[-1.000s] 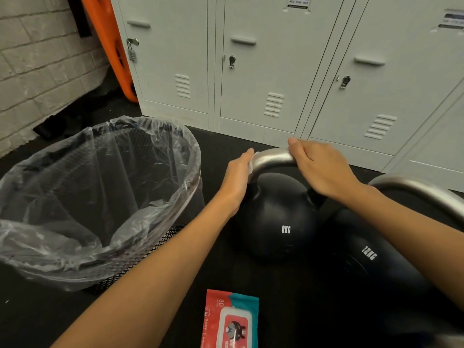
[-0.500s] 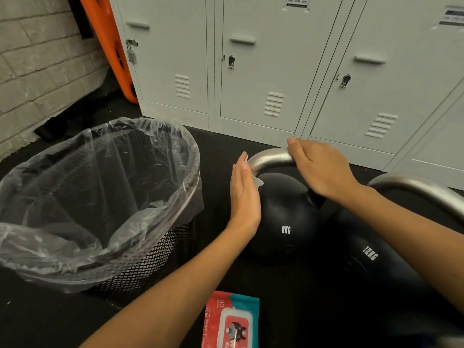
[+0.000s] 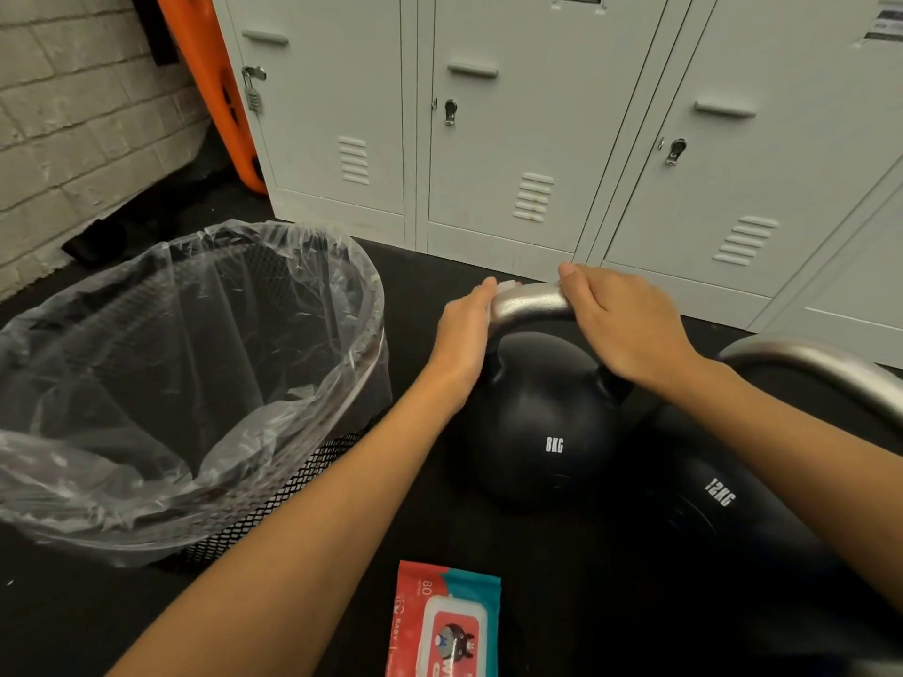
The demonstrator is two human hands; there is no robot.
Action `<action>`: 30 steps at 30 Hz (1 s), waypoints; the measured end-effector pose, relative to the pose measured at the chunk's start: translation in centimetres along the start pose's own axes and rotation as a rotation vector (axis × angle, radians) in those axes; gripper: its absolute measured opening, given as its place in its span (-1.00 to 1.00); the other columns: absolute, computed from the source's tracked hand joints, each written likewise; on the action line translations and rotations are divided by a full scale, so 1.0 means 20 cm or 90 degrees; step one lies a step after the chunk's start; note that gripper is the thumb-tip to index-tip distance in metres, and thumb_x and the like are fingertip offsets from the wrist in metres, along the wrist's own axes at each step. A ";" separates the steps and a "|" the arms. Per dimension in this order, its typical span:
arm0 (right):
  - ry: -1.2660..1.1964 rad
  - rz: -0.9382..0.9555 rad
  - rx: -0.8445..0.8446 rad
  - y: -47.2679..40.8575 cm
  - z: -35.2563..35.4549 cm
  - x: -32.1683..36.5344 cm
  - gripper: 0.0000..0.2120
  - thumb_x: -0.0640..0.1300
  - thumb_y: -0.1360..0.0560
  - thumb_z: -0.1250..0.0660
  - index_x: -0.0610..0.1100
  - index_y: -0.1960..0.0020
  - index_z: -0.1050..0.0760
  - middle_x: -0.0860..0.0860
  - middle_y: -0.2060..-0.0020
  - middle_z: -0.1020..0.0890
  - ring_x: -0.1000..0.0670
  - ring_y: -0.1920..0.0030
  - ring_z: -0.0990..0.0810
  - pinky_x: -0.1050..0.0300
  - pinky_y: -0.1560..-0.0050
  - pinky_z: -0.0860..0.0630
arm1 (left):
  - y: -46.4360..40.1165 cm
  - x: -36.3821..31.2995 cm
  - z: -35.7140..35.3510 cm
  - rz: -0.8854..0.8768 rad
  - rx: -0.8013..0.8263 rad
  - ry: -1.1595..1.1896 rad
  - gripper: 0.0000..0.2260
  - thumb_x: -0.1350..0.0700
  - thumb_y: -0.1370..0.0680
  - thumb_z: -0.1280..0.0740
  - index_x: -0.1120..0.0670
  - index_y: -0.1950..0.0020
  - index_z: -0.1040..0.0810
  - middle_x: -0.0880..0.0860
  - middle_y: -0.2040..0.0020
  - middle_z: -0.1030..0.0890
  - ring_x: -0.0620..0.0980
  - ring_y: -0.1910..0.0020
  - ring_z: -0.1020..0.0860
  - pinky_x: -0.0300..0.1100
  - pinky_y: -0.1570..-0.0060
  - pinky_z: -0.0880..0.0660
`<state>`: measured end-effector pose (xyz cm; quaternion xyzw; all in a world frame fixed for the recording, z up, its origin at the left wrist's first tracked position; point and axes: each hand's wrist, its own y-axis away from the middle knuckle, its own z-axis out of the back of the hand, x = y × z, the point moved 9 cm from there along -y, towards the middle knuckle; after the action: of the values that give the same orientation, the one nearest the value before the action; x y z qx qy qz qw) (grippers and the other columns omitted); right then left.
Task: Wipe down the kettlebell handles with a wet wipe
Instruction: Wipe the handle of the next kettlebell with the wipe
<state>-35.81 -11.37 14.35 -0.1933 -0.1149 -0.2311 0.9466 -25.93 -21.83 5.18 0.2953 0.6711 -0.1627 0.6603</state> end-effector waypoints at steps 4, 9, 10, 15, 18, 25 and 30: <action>-0.003 0.003 -0.001 0.00 0.00 0.00 -0.57 0.07 -0.68 0.05 -0.09 0.23 -0.36 0.08 0.37 -0.42 -0.12 0.25 -0.44 0.04 0.19 -0.29 | 0.03 0.14 0.05 0.050 0.003 -0.020 -0.61 -0.11 -0.63 -0.05 0.06 -0.16 -0.59 0.09 -0.06 -0.62 0.01 -0.10 -0.54 -0.13 -0.20 -0.39; 0.006 -0.001 0.001 0.00 0.00 0.00 -0.59 0.07 -0.69 0.04 -0.08 0.24 -0.35 0.05 0.36 -0.42 -0.13 0.23 -0.43 0.03 0.19 -0.28 | 0.08 0.33 0.12 0.112 -0.053 0.028 -0.56 -0.12 -0.65 -0.04 0.15 0.00 -0.58 0.04 0.19 -0.55 -0.01 0.05 -0.51 -0.14 -0.14 -0.39; 0.007 -0.002 -0.002 0.00 0.00 0.00 -0.58 0.07 -0.68 0.04 -0.09 0.24 -0.35 0.05 0.36 -0.42 -0.13 0.23 -0.43 0.03 0.19 -0.28 | 0.09 0.31 0.11 0.111 -0.060 0.027 -0.56 -0.10 -0.66 -0.03 0.16 0.04 -0.58 0.12 0.28 -0.51 0.02 0.12 -0.51 -0.16 -0.07 -0.38; 0.013 -0.002 -0.003 0.00 0.00 0.00 -0.57 0.08 -0.68 0.04 -0.11 0.22 -0.37 0.04 0.35 -0.42 -0.14 0.22 -0.44 0.03 0.19 -0.28 | 0.05 0.12 0.02 0.047 -0.005 0.049 -0.55 -0.17 -0.65 0.01 0.02 -0.36 -0.47 0.11 -0.17 -0.59 0.03 -0.20 -0.52 0.00 -0.36 -0.33; 0.008 0.000 -0.002 0.00 0.00 0.00 -0.58 0.08 -0.68 0.04 -0.09 0.23 -0.36 0.04 0.35 -0.42 -0.14 0.22 -0.44 0.03 0.18 -0.30 | 0.05 0.15 0.04 0.049 -0.010 0.040 -0.53 -0.17 -0.65 0.03 0.03 -0.36 -0.47 0.07 -0.17 -0.58 -0.02 -0.18 -0.51 -0.09 -0.30 -0.35; 0.002 -0.003 -0.003 0.01 0.01 0.00 -0.56 0.07 -0.69 0.04 -0.04 0.33 -0.24 0.07 0.38 -0.41 -0.13 0.24 -0.43 0.03 0.20 -0.28 | 0.13 0.42 0.12 0.149 -0.080 -0.033 -0.49 -0.19 -0.65 0.06 0.05 -0.41 -0.41 0.09 -0.30 -0.50 0.03 -0.32 -0.43 -0.04 -0.39 -0.27; -0.001 0.006 -0.011 0.01 0.01 0.01 -0.57 0.06 -0.69 0.03 -0.09 0.28 -0.31 0.01 0.36 -0.44 -0.12 0.24 -0.45 0.04 0.21 -0.29 | 0.11 0.24 0.07 0.054 -0.090 0.036 -0.46 -0.22 -0.64 0.09 0.03 -0.37 -0.48 0.14 -0.25 -0.56 0.04 -0.27 -0.49 0.00 -0.39 -0.30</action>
<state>-35.57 -11.16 14.48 -0.2024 -0.1128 -0.2279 0.9457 -23.18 -20.11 0.71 0.2804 0.6862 -0.0786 0.6666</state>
